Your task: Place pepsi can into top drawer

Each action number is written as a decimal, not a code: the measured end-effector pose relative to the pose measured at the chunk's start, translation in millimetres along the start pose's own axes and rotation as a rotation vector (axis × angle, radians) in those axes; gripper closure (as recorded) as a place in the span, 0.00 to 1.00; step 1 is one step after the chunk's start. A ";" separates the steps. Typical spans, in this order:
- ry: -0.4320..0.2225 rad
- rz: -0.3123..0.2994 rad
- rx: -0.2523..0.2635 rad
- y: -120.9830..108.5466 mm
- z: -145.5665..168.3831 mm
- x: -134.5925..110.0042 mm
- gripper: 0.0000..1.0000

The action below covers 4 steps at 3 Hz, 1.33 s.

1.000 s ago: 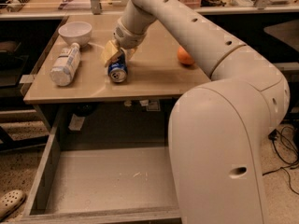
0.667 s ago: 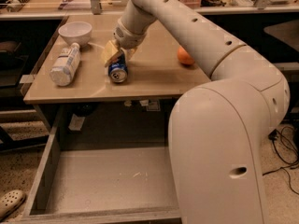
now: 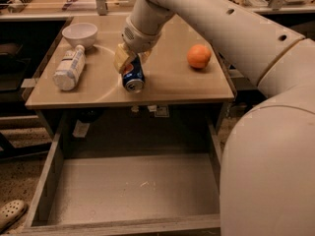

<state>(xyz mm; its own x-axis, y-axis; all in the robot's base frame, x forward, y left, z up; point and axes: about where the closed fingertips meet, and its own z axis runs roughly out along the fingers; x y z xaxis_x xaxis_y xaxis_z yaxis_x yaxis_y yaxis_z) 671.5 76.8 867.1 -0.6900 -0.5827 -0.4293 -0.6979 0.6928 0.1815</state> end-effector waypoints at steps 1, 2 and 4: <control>0.001 0.000 0.000 0.2 -0.1 0.2 1.00; 0.026 -0.006 -0.009 8.9 -5.5 9.7 1.00; 0.065 0.111 -0.015 50.1 -23.1 82.9 1.00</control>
Offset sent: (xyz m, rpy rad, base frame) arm -0.0305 -0.0076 0.0098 -0.0291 0.0388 0.0260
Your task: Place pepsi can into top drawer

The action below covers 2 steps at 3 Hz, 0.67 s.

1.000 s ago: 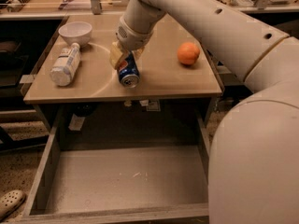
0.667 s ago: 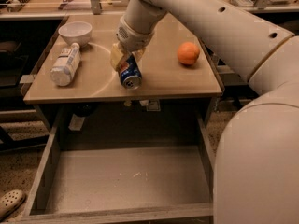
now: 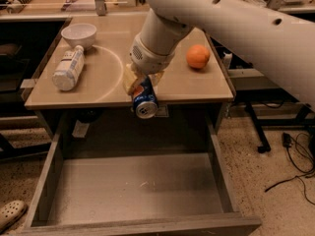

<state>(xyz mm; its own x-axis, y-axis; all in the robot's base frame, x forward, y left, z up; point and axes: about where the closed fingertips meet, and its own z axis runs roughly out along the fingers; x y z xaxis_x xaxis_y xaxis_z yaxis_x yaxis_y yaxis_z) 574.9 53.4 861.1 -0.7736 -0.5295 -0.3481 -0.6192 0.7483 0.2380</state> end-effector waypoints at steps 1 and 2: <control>0.008 0.072 0.012 16.6 8.2 41.4 1.00; 0.015 0.143 0.024 27.0 36.1 76.3 1.00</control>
Offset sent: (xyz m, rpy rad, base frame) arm -0.0993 -0.0029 -0.0832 0.0132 0.0720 -0.2311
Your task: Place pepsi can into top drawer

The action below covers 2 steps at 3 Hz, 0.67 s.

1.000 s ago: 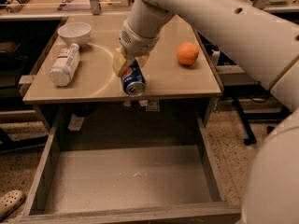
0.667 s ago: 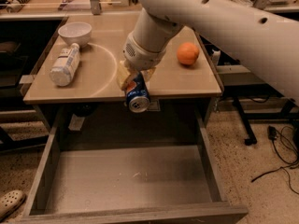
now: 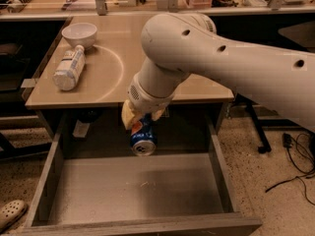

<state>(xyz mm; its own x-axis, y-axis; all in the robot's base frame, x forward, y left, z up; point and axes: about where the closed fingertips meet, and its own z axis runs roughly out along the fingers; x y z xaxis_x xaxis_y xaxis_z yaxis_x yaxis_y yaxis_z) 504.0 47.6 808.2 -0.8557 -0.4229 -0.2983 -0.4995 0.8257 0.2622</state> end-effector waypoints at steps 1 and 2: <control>-0.001 0.000 0.000 0.1 -0.3 -0.2 1.00; 0.004 0.046 -0.025 -1.5 23.3 14.7 1.00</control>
Offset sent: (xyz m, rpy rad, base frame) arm -0.0204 0.0023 -0.0701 0.0680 0.0870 -0.0913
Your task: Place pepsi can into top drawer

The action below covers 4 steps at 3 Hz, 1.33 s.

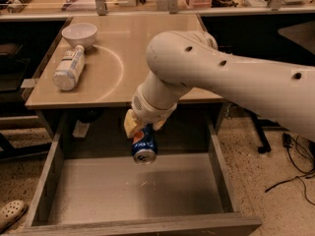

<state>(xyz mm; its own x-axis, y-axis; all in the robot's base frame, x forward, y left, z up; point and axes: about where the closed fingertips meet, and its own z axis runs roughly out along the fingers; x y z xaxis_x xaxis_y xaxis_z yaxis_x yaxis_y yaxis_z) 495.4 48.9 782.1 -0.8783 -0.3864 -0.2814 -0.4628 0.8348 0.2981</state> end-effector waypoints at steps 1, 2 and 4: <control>-0.006 0.044 0.012 -9.8 41.9 17.5 1.00; -0.029 0.084 0.030 -26.0 77.7 27.4 1.00; -0.045 0.182 0.084 -67.6 133.4 48.9 1.00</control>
Offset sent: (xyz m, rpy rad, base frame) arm 0.0037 -0.0071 -0.1397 0.0019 -0.0163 -0.1633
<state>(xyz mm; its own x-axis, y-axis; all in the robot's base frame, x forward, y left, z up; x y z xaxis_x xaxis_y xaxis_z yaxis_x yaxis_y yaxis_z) 499.7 25.8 626.5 -0.9396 -0.2096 -0.2704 -0.2832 0.9200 0.2710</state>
